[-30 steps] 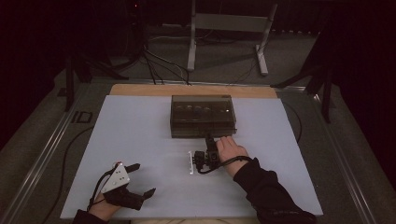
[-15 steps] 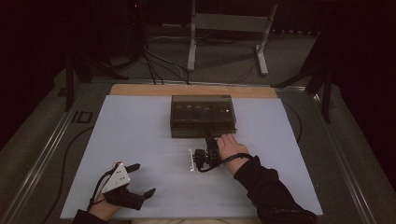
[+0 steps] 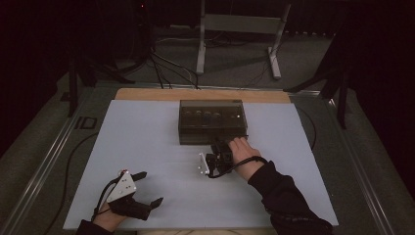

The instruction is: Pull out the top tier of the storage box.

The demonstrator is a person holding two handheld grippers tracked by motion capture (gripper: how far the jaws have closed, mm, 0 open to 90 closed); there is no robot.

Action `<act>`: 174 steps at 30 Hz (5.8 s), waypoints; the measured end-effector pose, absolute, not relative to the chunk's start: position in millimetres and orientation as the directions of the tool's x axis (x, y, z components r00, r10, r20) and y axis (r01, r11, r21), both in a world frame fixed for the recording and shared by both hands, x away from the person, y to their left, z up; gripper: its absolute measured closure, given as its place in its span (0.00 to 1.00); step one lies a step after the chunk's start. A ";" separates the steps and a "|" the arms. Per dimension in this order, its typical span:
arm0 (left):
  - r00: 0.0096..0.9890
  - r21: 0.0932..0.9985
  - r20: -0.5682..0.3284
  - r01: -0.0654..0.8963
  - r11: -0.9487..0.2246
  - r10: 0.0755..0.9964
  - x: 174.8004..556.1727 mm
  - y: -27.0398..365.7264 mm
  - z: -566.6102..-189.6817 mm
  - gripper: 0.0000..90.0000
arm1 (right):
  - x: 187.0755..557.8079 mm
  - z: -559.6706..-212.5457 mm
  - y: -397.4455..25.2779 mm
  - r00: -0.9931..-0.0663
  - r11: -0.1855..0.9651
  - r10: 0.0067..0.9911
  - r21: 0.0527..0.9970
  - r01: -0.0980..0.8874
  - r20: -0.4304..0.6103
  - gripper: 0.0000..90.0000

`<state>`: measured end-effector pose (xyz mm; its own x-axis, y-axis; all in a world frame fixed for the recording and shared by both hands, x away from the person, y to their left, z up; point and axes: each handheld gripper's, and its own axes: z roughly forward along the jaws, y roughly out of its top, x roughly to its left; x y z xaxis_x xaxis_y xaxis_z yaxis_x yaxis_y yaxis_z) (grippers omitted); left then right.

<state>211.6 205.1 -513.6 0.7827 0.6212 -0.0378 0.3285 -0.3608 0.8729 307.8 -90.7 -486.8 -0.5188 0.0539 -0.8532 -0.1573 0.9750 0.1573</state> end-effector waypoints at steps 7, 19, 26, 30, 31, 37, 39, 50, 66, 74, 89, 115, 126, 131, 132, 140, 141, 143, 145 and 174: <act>0.784 0.872 -0.033 0.325 -0.365 0.620 211.5 205.1 -513.5 0.00 | 323.9 -467.1 -115.9 -0.656 0.927 0.163 0.343 -0.154 -0.737 0.63; 0.783 0.869 -0.033 0.330 -0.369 0.621 211.8 204.7 -514.1 0.00 | 348.0 -440.0 -155.1 -0.851 0.841 0.279 0.541 -0.007 -0.445 0.05; 0.783 0.871 -0.034 0.328 -0.366 0.621 211.8 204.8 -513.9 0.00 | 358.0 -436.7 -168.7 -0.900 0.785 0.265 0.620 -0.008 -0.347 0.05; 0.782 0.869 -0.035 0.332 -0.368 0.622 211.9 204.8 -514.2 0.00 | 362.5 -433.1 -173.2 -0.924 0.789 0.231 0.614 -0.006 -0.306 0.05; 0.782 0.870 -0.036 0.331 -0.364 0.623 211.9 204.8 -514.0 0.00 | 363.3 -432.1 -173.9 -0.931 0.789 0.220 0.614 -0.005 -0.290 0.05; 0.783 0.870 -0.035 0.329 -0.366 0.621 212.0 204.8 -513.9 0.00 | 372.2 -425.6 -177.7 -0.957 0.799 0.172 0.601 -0.002 -0.232 0.06; 0.783 0.869 -0.035 0.331 -0.368 0.621 211.9 204.8 -514.1 0.00 | 375.8 -424.6 -178.9 -0.966 0.803 0.150 0.596 -0.006 -0.211 0.06; 0.782 0.870 -0.038 0.332 -0.364 0.622 212.0 205.0 -514.3 0.00 | 393.1 -421.8 -182.1 -0.983 0.823 0.120 0.568 0.020 -0.139 0.08; 0.784 0.871 -0.041 0.332 -0.363 0.619 212.1 205.5 -514.4 0.00 | 408.5 -425.8 -176.4 -0.980 0.837 0.081 0.547 -0.032 -0.182 0.64; 0.784 0.871 -0.047 0.336 -0.358 0.619 212.0 205.6 -514.2 0.00 | 426.7 -436.1 -173.5 -0.985 0.890 0.032 0.454 -0.048 -0.167 0.85; 0.784 0.871 -0.046 0.336 -0.359 0.619 211.9 205.6 -514.3 0.00 | 436.6 -438.7 -164.8 -0.999 0.905 -0.040 0.424 -0.045 -0.020 0.98; 0.781 0.868 -0.041 0.337 -0.365 0.623 212.0 205.5 -514.5 0.00 | 416.3 -439.3 -172.4 -0.998 0.886 -0.058 0.463 -0.038 0.030 0.99; 0.781 0.868 -0.041 0.336 -0.365 0.623 212.0 205.5 -514.4 0.00 | 411.8 -441.9 -174.5 -0.998 0.885 -0.060 0.464 -0.043 0.021 0.99; 0.781 0.868 -0.041 0.337 -0.364 0.624 212.0 205.3 -514.5 0.00 | 411.5 -443.5 -175.0 -0.998 0.884 -0.056 0.465 -0.043 0.015 0.99; 0.781 0.868 -0.040 0.336 -0.365 0.623 211.9 205.2 -514.5 0.00 | 411.5 -443.8 -175.1 -0.998 0.883 -0.055 0.467 -0.041 0.017 0.98; 0.781 0.867 -0.041 0.338 -0.367 0.623 212.1 205.2 -514.7 0.00 | 411.9 -444.0 -175.0 -0.999 0.884 -0.047 0.466 -0.032 0.022 0.98; 0.781 0.867 -0.040 0.337 -0.366 0.623 212.1 205.2 -514.7 0.00 | 411.9 -444.1 -175.1 -0.999 0.884 -0.043 0.466 -0.026 0.025 0.97; 0.781 0.867 -0.040 0.337 -0.366 0.623 212.0 205.1 -514.7 0.00 | 411.9 -444.1 -175.4 -0.999 0.884 -0.036 0.467 -0.020 0.025 0.97; 0.781 0.867 -0.041 0.337 -0.366 0.623 212.1 205.3 -514.6 0.00 | 412.1 -443.7 -176.0 -1.000 0.885 -0.023 0.466 -0.012 0.019 0.94; 0.780 0.867 -0.042 0.339 -0.365 0.624 212.3 205.3 -514.6 0.00 | 389.1 -405.1 -197.1 -0.945 0.751 0.326 0.610 0.255 -0.007 0.00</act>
<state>212.3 205.3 -514.6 0.7803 0.6240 -0.0422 0.3388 -0.3650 0.8672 389.1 -197.1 -405.1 -0.9452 0.3264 -0.0069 0.2547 0.7505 0.6098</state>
